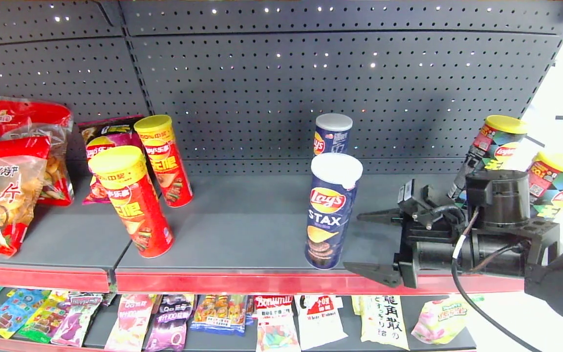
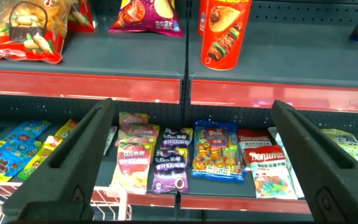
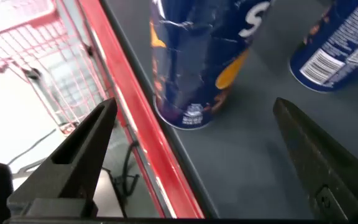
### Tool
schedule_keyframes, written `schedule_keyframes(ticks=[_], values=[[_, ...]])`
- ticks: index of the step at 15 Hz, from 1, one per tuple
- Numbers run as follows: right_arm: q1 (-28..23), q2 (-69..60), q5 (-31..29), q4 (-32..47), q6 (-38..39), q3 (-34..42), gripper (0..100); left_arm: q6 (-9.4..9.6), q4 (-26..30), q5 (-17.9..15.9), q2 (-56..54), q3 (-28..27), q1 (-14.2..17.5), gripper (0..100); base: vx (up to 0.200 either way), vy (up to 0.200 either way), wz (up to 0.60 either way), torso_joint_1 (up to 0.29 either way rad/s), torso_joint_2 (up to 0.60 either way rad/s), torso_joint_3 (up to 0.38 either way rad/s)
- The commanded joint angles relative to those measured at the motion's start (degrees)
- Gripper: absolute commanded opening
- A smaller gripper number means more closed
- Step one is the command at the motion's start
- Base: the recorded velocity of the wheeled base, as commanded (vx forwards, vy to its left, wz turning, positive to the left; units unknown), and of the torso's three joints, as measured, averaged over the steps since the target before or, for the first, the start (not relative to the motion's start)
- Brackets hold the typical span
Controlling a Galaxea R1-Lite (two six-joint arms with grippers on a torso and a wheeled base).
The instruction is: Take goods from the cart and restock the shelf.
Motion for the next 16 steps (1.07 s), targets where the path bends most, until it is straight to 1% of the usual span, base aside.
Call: schedule_keyframes(ticks=[1, 6, 10, 14, 16], values=[[0.2, 0.2, -1.5, 0.0, -0.4, 0.2, 100, -0.02, 0.0, 0.0, 0.0, 0.0, 0.0, 100, 0.000, 0.000, 0.00, 0.000, 0.00, 0.000], [1.5, 2.1, -6.2, 0.0, -0.5, -0.6, 100, -0.02, 0.0, 0.0, 0.0, 0.0, 0.0, 100, 0.000, 0.000, 0.00, 0.000, 0.00, 0.000], [3.1, 3.8, -6.6, -0.1, -0.4, -2.2, 100, -0.02, 0.0, 0.0, 0.0, 0.0, 0.0, 100, 0.000, 0.000, 0.00, 0.000, 0.00, 0.000], [3.2, 4.8, -8.8, 0.0, 0.1, -2.9, 100, -0.02, 0.0, 0.0, 0.0, 0.0, 0.0, 100, 0.000, 0.000, 0.00, 0.000, 0.00, 0.000], [3.1, 5.5, -11.0, 0.0, 0.1, -3.0, 100, -0.11, 0.0, 0.0, 0.0, 0.0, 0.0, 100, 0.000, 0.000, 0.00, 0.000, 0.00, 0.000]])
